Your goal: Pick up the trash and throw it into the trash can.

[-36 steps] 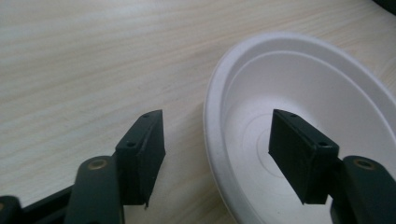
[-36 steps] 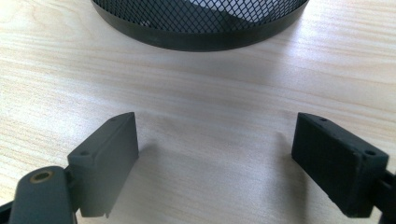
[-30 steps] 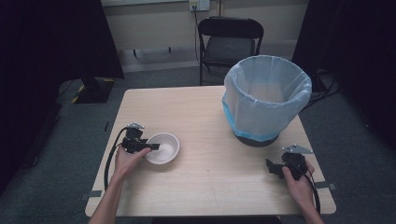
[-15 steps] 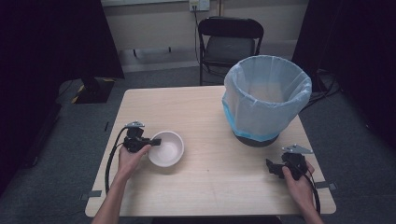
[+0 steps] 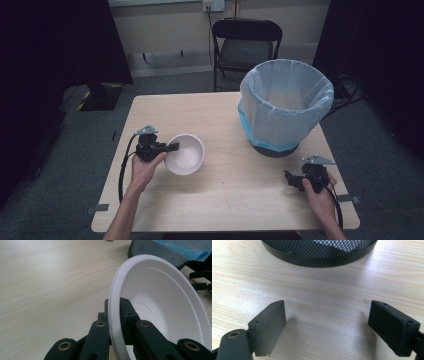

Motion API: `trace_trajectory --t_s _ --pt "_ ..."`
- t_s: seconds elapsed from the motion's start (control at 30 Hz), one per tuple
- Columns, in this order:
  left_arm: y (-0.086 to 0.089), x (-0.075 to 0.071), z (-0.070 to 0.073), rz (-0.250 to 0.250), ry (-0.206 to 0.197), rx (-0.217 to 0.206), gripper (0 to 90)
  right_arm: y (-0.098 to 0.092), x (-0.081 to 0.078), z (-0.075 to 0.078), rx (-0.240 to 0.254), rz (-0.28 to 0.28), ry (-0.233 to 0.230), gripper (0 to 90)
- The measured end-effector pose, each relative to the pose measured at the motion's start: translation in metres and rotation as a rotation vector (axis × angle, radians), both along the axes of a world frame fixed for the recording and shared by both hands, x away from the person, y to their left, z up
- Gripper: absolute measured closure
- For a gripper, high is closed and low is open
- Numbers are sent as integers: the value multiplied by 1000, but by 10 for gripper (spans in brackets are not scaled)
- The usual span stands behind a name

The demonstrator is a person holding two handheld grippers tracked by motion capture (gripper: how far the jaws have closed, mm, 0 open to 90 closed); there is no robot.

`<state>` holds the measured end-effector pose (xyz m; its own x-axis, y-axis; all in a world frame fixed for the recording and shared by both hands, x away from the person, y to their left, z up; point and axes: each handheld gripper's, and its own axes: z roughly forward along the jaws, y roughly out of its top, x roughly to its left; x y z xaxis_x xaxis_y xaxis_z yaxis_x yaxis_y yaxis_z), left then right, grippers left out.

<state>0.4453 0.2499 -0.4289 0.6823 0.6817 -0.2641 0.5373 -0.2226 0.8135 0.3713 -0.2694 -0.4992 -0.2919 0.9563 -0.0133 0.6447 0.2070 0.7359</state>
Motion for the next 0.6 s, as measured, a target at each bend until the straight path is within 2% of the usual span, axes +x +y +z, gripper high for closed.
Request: trace_trajectory --t_s 0.03,0.07,0.17,0.3,0.33,0.37,0.43,0.47,0.6 --pt "-6 -1 7 -9 -24 -15 861 0 0 0 0 0 0 138" --pt "-10 -1 12 -16 -29 -30 862 0 0 0 0 0 0 138" --pt "-20 -2 23 -29 -64 -28 862 0 0 0 0 0 0 138" --pt "-32 -4 34 -42 -88 -25 861 0 0 0 0 0 0 138" --pt "-40 -5 42 -58 -109 -22 862 0 0 0 0 0 0 138" --pt "-40 -5 42 -58 -109 -22 861 0 0 0 0 0 0 138" --pt "-50 -6 53 -77 -129 -38 861 0 0 0 0 1 0 137" --pt "-50 -6 53 -77 -129 -38 861 0 0 0 0 1 0 137" --pt "-64 -3 68 -89 -157 -53 861 0 0 0 0 1 0 138"
